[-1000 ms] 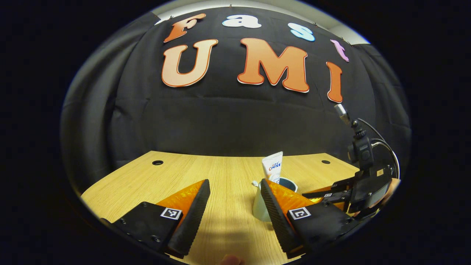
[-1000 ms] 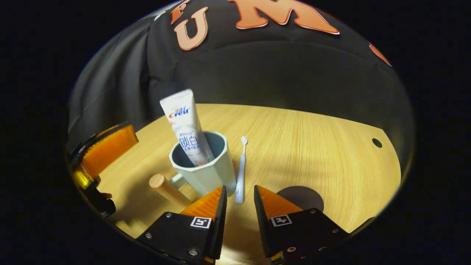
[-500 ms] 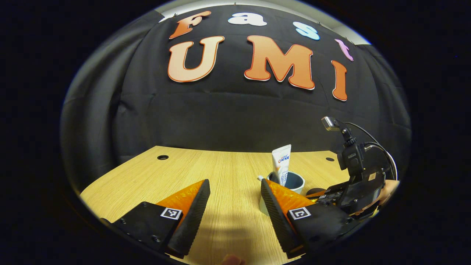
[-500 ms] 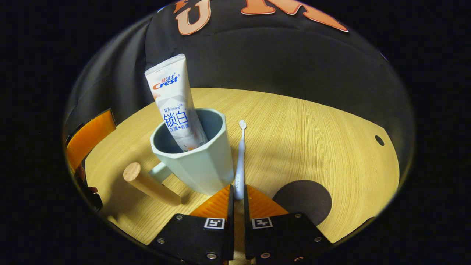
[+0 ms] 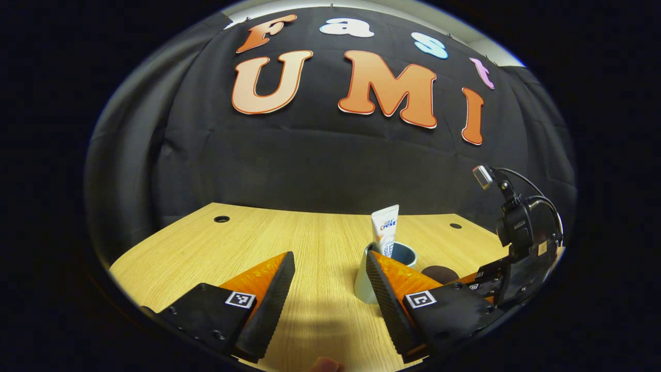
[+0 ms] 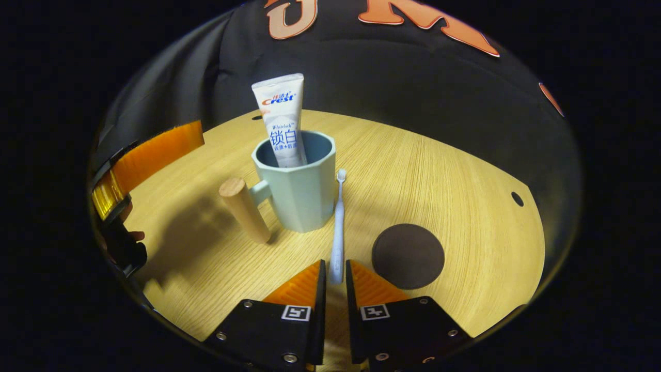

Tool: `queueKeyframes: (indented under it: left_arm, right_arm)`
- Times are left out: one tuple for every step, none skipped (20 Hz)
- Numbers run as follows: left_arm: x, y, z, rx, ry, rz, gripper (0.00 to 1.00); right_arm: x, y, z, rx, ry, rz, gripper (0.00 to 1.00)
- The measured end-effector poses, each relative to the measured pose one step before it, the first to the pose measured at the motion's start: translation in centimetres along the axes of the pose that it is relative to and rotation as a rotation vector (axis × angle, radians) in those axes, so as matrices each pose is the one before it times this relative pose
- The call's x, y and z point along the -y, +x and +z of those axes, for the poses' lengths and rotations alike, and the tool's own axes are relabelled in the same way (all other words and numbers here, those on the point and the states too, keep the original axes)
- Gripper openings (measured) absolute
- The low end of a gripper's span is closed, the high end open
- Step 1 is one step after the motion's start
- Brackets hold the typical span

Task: Put the toothbrush and toothpaste on the desktop into the cup, then pick up the cup and place it on the coaster on the desktop.

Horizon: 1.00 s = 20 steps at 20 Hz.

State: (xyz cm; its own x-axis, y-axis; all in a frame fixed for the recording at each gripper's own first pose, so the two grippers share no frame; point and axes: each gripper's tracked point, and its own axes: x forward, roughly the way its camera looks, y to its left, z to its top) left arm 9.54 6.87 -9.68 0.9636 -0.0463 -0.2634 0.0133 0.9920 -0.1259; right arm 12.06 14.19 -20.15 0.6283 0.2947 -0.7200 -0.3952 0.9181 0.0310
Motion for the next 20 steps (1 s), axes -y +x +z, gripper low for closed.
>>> queueKeyframes:
  left_arm:
    - [-0.157, -0.054, -0.108, -0.00070, -0.00099, 0.00157, 0.90]
    - [-0.285, 0.036, 0.054, 0.00010, 0.00099, 0.00755, 0.89]
    - [-0.321, -0.114, -0.050, 0.00051, 0.00206, 0.00745, 0.90]
    - [-0.325, -0.051, -0.003, 0.00014, 0.00196, 0.00722, 0.90]
    - [-0.298, -0.149, -0.040, 0.00079, 0.00198, 0.00530, 0.90]
    - [-0.251, -0.077, -0.024, 0.00105, 0.00298, 0.00695, 0.90]
    - [-0.316, 0.026, 0.023, 0.00014, 0.00333, 0.00701, 0.89]
    - [-0.285, -0.008, 0.038, -0.00050, 0.00333, 0.00646, 0.90]
    - [-0.289, 0.007, -0.183, -0.00070, 0.00215, 0.00666, 0.90]
    - [-0.167, 0.098, -0.094, -0.00155, 0.00169, 0.00500, 0.90]
    - [-0.191, -0.059, -0.073, -0.00297, -0.00129, 0.00380, 0.89]
    - [-0.149, 0.026, -0.156, -0.00361, -0.00320, 0.00190, 0.90]
    - [-0.224, 0.014, -0.412, -0.00279, -0.00389, 0.00217, 0.90]
    - [-0.094, -0.034, -0.255, -0.00339, -0.00414, 0.00063, 0.90]
    - [-0.024, -0.089, -0.155, -0.00363, -0.00236, -0.00013, 0.90]
    - [-0.027, 0.023, 0.072, -0.00064, -0.00222, -0.00078, 0.90]
    - [0.097, -0.013, -0.009, -0.00276, -0.00178, -0.00074, 0.90]
    - [0.071, -0.083, 0.095, -0.00197, -0.00126, -0.00139, 0.90]
    - [-0.024, -0.053, -0.033, 0.00111, -0.00240, -0.00120, 0.90]
    - [-0.073, -0.016, 0.053, 0.00112, -0.00141, 0.00193, 0.90]
  right_arm:
    - [-0.065, 0.185, 0.409, 0.00445, -0.00402, -0.00258, 0.23]
    - [0.032, 0.440, 0.311, 0.00135, -0.00022, -0.00247, 0.29]
    - [0.185, 0.517, 0.261, -0.00122, 0.00536, -0.00840, 0.32]
    - [0.251, 0.571, 0.238, -0.00236, 0.00671, -0.00707, 0.33]
    - [0.184, 0.572, 0.204, -0.00324, 0.00885, -0.00382, 0.33]
    - [0.067, 0.472, 0.258, -0.00505, 0.00664, 0.00314, 0.33]
    - [0.151, 0.472, 0.391, -0.00032, -0.00141, -0.00442, 0.33]
    - [0.093, 0.681, 0.283, -0.00253, -0.00826, -0.00465, 0.33]
    - [-0.081, 0.584, 0.272, -0.00460, -0.00699, 0.00006, 0.33]
    - [-0.048, 0.543, 0.174, -0.00656, -0.00552, 0.00032, 0.33]
    - [-0.123, 0.507, 0.431, 0.00182, 0.00155, 0.00317, 0.33]
    - [0.322, 0.090, 0.315, 0.00025, -0.00119, -0.00479, 0.33]
    - [0.099, 0.109, 0.271, -0.00254, -0.00273, 0.00615, 0.32]
    - [0.110, 0.361, 0.028, -0.00022, 0.00238, 0.00425, 0.32]
    - [-0.216, -0.053, -0.065, -0.00093, 0.01538, 0.01811, 0.31]
    - [-0.259, 0.017, -0.124, -0.01090, 0.01570, 0.00895, 0.23]
    - [-0.062, -0.037, 0.149, 0.00100, 0.00037, 0.00002, 0.14]
    - [-0.171, -0.104, -0.086, -0.00399, -0.00031, 0.00434, 0.08]
    - [-0.146, -0.278, 0.084, 0.00656, 0.01238, 0.00675, 0.07]
    - [0.053, -0.454, 0.421, 0.01672, 0.01181, 0.00283, 0.06]
